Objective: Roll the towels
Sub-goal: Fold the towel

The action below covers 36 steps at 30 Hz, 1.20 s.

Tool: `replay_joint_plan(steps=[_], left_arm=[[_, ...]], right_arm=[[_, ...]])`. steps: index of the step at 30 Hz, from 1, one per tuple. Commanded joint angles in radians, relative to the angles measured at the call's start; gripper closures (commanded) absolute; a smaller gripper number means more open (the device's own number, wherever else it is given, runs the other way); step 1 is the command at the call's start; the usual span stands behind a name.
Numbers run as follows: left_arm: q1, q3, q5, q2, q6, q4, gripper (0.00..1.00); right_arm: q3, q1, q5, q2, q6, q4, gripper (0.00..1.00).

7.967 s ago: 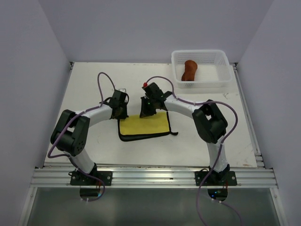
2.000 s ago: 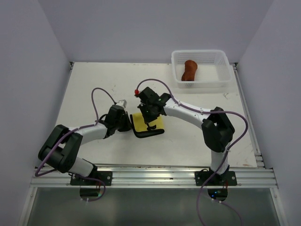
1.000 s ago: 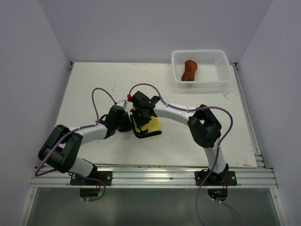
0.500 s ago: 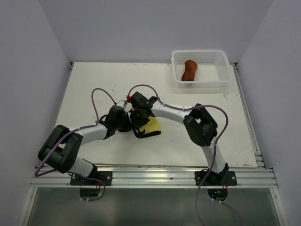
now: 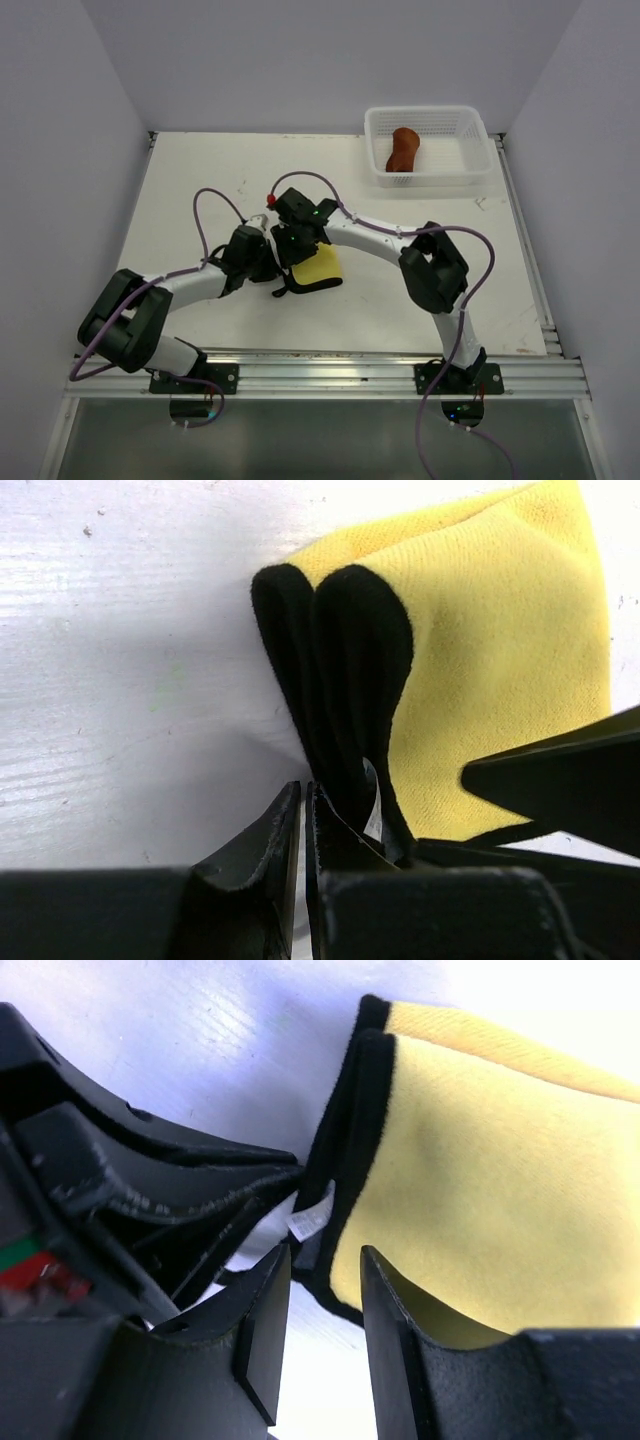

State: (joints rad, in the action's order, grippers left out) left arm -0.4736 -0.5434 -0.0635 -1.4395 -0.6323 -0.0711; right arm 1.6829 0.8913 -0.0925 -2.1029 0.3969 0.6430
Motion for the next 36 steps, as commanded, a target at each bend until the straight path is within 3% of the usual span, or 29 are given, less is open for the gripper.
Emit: replay_joint_plan(steps=[1, 9, 17, 27, 36], left_arm=[[-0.007, 0.002, 0.039, 0.033, 0.031, 0.034, 0.90], [-0.005, -0.035, 0.111, 0.048, 0.040, 0.142, 0.90], [-0.003, -0.084, 0.163, 0.116, 0.049, 0.220, 0.90], [-0.003, -0.107, 0.099, 0.153, 0.046, 0.202, 0.87], [-0.003, -0.087, 0.083, 0.163, 0.031, 0.183, 0.87]], right_arm=[[0.015, 0.005, 0.069, 0.102, -0.036, 0.043, 0.62], [-0.058, -0.031, 0.146, 0.184, -0.056, 0.053, 0.74], [-0.098, -0.022, 0.097, 0.195, -0.099, 0.038, 0.71], [-0.147, 0.031, 0.002, 0.153, -0.067, -0.046, 0.68], [-0.146, 0.049, 0.036, 0.087, -0.053, -0.068, 0.68]])
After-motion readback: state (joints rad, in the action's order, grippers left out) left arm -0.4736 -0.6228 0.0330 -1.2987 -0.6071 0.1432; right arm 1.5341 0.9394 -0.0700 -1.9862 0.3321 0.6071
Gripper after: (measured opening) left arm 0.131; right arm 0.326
